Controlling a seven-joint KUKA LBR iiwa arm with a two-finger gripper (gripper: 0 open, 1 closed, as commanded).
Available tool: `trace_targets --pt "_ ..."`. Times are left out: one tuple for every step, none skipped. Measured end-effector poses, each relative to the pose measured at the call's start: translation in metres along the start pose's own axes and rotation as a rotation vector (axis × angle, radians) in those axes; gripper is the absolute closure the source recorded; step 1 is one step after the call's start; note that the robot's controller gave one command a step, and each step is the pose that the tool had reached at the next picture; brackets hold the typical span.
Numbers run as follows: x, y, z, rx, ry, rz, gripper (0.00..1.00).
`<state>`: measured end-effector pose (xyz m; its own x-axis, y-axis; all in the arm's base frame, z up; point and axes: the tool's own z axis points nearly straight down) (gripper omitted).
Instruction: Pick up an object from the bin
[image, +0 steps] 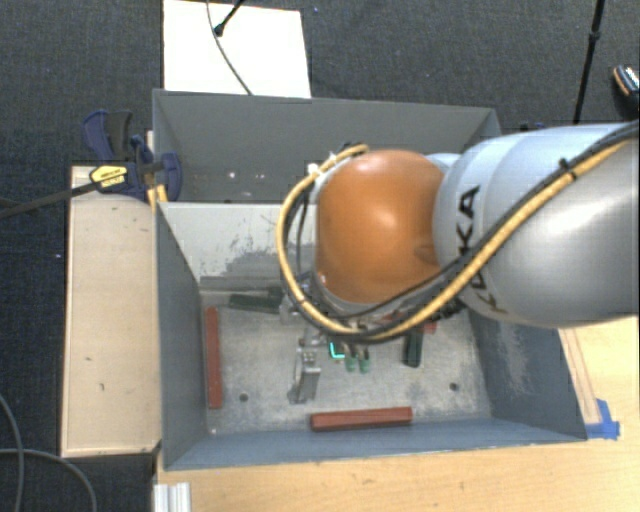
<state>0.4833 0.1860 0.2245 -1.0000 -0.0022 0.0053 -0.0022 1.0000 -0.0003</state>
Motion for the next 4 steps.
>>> trace_targets --pt "-0.019 -0.061 0.019 0.003 -0.005 0.013 0.0" --pt "-0.01 -0.102 0.065 0.001 -0.002 0.08 0.0" --pt "0.006 -0.135 0.06 0.001 -0.004 -0.065 0.0" --pt "0.006 -0.134 0.06 -0.001 -0.004 -0.06 1.0"
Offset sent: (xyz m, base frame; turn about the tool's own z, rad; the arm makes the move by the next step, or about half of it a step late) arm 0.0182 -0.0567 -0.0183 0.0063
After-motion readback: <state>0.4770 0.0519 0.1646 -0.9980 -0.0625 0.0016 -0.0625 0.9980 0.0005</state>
